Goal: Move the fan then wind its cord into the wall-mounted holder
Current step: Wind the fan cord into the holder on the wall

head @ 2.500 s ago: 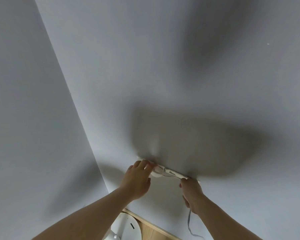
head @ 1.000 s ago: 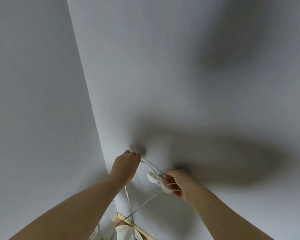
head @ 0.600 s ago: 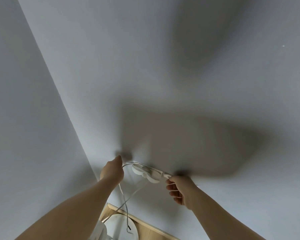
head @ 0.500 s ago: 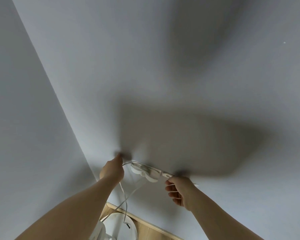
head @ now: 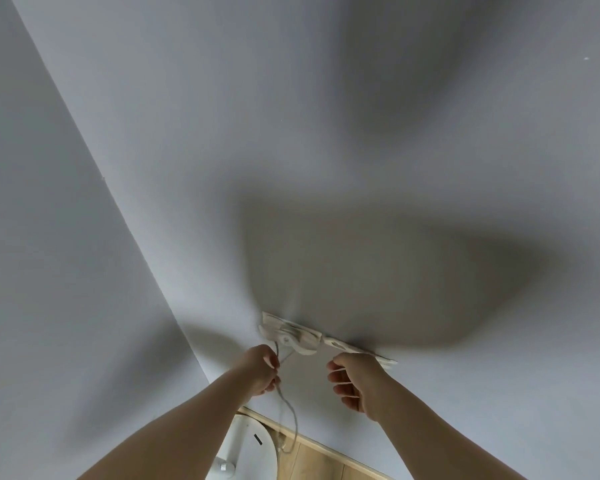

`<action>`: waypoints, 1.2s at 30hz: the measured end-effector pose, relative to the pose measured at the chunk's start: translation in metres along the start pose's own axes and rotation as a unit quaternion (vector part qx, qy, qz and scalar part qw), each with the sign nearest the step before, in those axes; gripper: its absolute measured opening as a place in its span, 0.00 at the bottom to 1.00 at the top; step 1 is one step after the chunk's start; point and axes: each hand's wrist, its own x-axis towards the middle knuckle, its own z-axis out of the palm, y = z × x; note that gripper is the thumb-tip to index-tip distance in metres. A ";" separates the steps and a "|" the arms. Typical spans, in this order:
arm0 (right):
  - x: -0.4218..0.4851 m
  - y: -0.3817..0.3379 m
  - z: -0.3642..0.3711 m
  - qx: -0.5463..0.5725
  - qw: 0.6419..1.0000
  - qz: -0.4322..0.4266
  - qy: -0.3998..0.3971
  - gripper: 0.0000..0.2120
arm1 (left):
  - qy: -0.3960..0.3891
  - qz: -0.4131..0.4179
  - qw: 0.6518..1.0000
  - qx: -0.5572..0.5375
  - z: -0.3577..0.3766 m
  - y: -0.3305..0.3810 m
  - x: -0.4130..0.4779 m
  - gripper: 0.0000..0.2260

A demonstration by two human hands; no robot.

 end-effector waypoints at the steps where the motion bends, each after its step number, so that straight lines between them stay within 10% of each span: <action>1: 0.001 0.001 0.001 -0.006 1.000 -0.003 0.000 0.08 | -0.019 -0.006 1.000 -0.024 0.000 0.001 -0.001 0.13; 15: 0.005 0.046 0.007 -0.292 0.943 -0.120 -0.104 0.10 | -0.123 -0.053 0.971 -0.199 0.005 0.009 -0.013 0.06; 36: 0.021 0.059 -0.040 -0.191 0.974 -0.120 -0.035 0.19 | -0.149 -0.031 0.961 -0.230 0.001 0.015 -0.029 0.07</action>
